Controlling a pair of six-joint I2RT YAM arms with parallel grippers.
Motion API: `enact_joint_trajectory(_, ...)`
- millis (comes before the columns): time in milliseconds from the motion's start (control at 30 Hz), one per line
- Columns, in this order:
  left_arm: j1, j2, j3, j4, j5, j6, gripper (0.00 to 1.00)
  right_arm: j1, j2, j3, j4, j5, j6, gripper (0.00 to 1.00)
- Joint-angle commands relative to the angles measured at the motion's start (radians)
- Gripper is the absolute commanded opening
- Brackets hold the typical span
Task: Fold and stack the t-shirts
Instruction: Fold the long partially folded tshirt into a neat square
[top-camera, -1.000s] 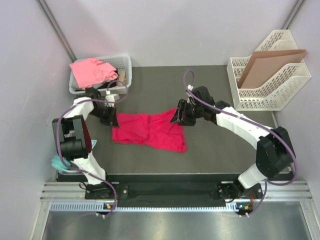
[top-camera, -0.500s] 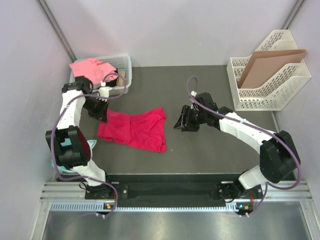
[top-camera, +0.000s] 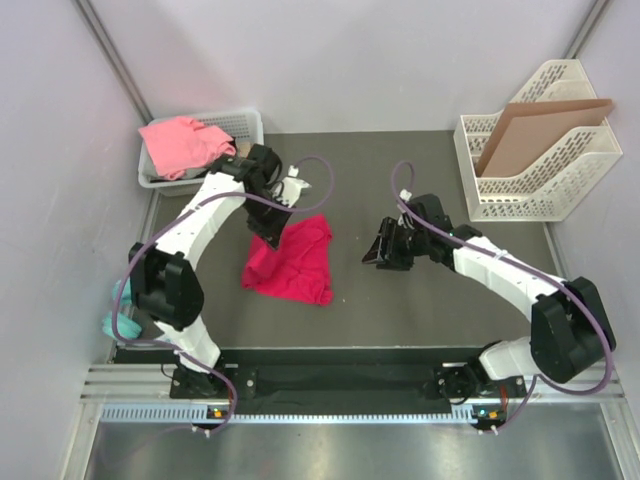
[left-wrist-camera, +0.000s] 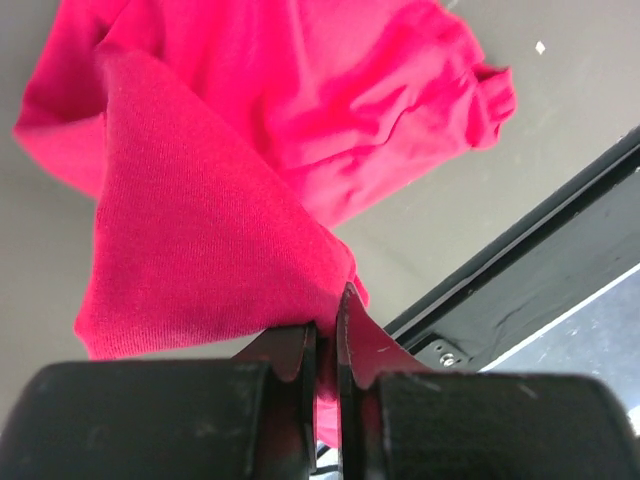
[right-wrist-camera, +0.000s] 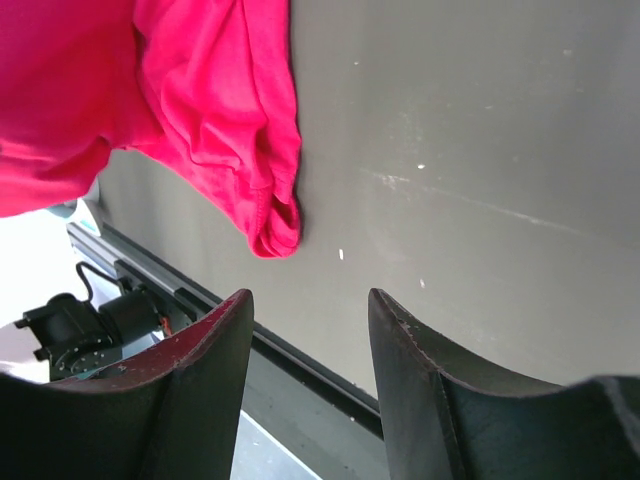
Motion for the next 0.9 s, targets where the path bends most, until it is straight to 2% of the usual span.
enact_joint_trajectory(0,-0.078,0.071,0.102,0.006,-0.014,-0.127,0.00,-0.036,-0.068,-0.016,0.021,-0.023,-0.031,0.50)
enact_joint_trajectory(167,-0.155,0.160,0.154,0.039,-0.037,-0.194,0.00,-0.061,-0.098,-0.035,0.010,-0.036,-0.048,0.50)
enact_joint_trajectory(467,-0.198,0.299,0.234,0.079,-0.047,-0.263,0.01,-0.081,-0.134,-0.064,-0.007,-0.049,-0.059,0.50)
enact_joint_trajectory(500,-0.203,0.312,0.240,0.082,-0.045,-0.266,0.07,-0.081,-0.137,-0.067,-0.009,-0.050,-0.059,0.50)
enact_joint_trajectory(567,-0.217,0.341,0.263,0.082,-0.044,-0.280,0.23,-0.081,-0.144,-0.078,-0.009,-0.049,-0.059,0.50)
enact_joint_trajectory(600,-0.220,0.350,0.270,0.082,-0.031,-0.283,0.42,-0.082,-0.147,-0.079,-0.010,-0.049,-0.059,0.50)
enact_joint_trajectory(633,-0.221,0.362,0.278,0.079,-0.021,-0.286,0.49,-0.082,-0.153,-0.084,-0.010,-0.049,-0.057,0.49)
enact_joint_trajectory(667,-0.227,0.367,0.295,0.078,-0.013,-0.294,0.61,-0.082,-0.154,-0.085,-0.012,-0.044,-0.056,0.50)
enact_joint_trajectory(700,-0.226,0.370,0.306,0.078,-0.007,-0.296,0.84,-0.082,-0.156,-0.085,-0.013,-0.044,-0.056,0.49)
enact_joint_trajectory(733,-0.226,0.373,0.318,0.072,0.007,-0.299,0.96,-0.082,-0.160,-0.087,-0.013,-0.042,-0.056,0.49)
enact_joint_trajectory(867,-0.221,0.336,0.376,0.067,-0.005,-0.315,0.99,-0.081,-0.151,-0.087,-0.010,-0.039,-0.048,0.50)
